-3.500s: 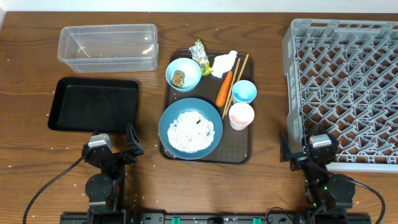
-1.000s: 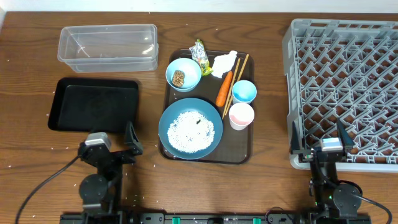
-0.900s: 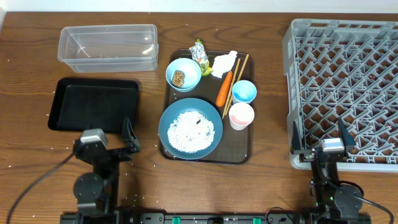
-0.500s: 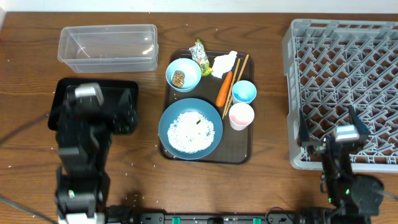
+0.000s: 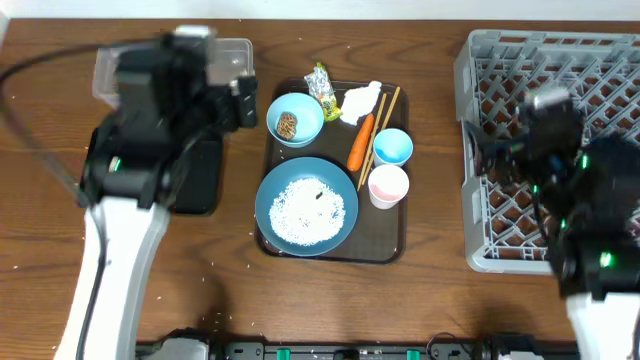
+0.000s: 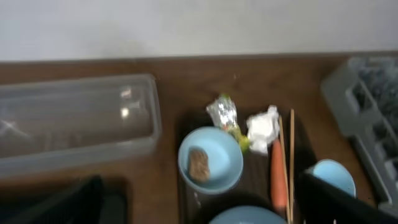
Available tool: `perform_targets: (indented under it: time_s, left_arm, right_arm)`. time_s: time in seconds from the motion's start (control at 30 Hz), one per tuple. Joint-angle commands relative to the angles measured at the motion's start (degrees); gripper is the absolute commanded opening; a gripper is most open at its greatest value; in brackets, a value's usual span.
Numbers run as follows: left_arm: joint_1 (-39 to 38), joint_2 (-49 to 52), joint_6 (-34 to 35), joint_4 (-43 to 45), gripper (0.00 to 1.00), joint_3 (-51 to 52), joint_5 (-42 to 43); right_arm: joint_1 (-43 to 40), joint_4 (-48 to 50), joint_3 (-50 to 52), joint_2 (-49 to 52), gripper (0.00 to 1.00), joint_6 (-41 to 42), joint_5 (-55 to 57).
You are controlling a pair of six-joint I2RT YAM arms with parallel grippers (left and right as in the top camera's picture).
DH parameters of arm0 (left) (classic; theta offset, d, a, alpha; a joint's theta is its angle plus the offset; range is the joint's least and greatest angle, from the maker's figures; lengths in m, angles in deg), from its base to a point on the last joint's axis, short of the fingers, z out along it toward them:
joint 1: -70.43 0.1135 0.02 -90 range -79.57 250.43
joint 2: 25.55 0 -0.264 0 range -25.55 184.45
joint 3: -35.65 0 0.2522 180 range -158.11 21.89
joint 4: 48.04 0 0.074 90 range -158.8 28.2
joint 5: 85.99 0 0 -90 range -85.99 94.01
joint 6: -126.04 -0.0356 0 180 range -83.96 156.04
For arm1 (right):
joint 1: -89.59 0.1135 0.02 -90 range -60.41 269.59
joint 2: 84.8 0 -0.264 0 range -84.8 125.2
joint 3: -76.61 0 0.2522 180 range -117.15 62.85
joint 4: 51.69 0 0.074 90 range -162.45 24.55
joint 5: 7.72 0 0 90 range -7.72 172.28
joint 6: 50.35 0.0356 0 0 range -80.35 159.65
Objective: Sort waste into correct bins and load items into the dishwasher rack
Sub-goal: 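Reach the left gripper to the small blue bowl and grasp its rim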
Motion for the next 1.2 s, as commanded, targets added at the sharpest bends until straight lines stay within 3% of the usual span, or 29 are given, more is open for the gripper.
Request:
perform_targets:
  time_s: [0.0, 0.2, 0.3, 0.47, 1.03, 1.17]
  left_arm:
    - [-3.76, 8.15, -1.42, -5.44, 0.98, -10.14, -5.44]
    - [-9.22, 22.71, -4.02, -16.70, 0.98, -25.66, -7.87]
    - [-11.43, 28.55, -7.02, -18.93, 0.98, -29.38, -7.91]
    - [-14.36, 36.46, -14.29, -19.06, 0.98, -29.51, -7.82]
    - [-14.95, 55.06, -14.43, -17.55, 0.99, -29.11, -5.68]
    - [-14.97, 56.24, -14.43, -17.09, 0.87, -28.35, -5.18]
  right_arm:
    - [-0.22, -7.69, -10.40, 7.78, 0.99, 0.15, -5.03]
    - [-0.26, -24.41, -25.62, 20.85, 0.99, 0.13, -5.05]
    - [-0.26, -26.80, -28.59, 24.83, 0.99, 0.15, -4.94]
    - [-0.24, -26.99, -28.50, 27.93, 0.99, 0.20, -6.29]
    - [-0.26, -31.01, -28.50, 28.81, 0.99, -0.09, -6.03]
    - [-0.24, -31.01, -28.48, 28.81, 0.94, -0.50, -6.05]
